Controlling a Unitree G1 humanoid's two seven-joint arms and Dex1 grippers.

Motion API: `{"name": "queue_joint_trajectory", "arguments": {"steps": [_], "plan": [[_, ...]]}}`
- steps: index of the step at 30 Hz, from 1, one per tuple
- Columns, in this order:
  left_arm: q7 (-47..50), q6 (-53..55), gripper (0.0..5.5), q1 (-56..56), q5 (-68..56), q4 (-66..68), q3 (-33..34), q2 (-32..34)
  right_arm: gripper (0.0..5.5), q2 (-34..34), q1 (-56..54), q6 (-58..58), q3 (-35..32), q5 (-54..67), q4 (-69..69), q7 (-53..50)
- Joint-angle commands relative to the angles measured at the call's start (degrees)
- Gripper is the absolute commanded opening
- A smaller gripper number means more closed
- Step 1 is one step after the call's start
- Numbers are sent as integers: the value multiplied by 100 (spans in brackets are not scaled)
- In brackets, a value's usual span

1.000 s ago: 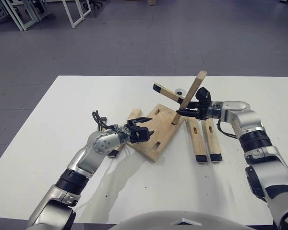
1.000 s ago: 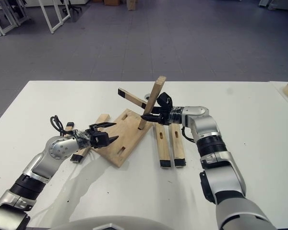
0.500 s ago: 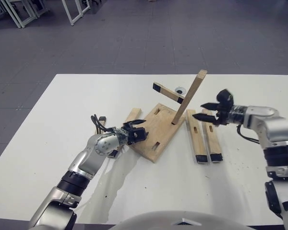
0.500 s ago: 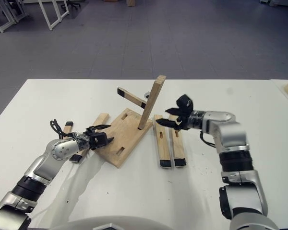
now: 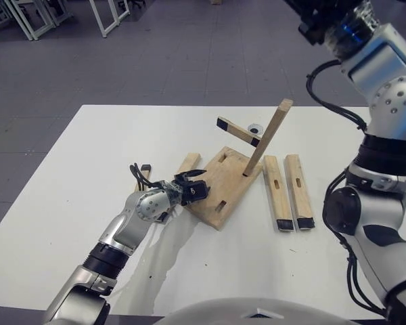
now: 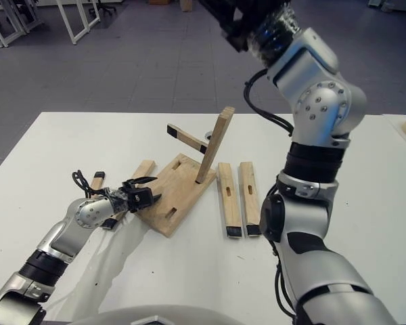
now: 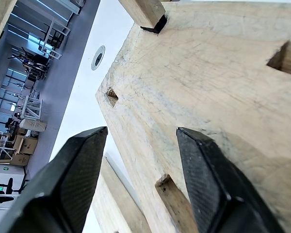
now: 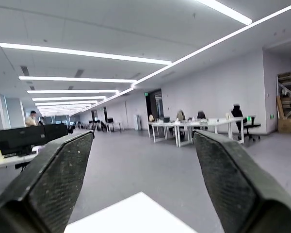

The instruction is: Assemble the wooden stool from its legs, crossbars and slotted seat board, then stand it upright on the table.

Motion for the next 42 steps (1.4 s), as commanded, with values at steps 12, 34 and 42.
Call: {"name": "queue_joint_trajectory", "arguments": {"steps": [12, 34, 42], "plan": [[7, -186, 265, 73, 74, 268, -243, -80, 374, -98, 2248, -1199, 1857, -1572, 1767, 582], [854, 254, 265, 643, -197, -271, 1183, 213, 374, -727, 4873, -39, -97, -328, -2471, -1230], [726, -60, 265, 742, -233, 412, 999, 279, 374, -717, 6728, -1139, 896, -1678, -2163, -1055]]}}
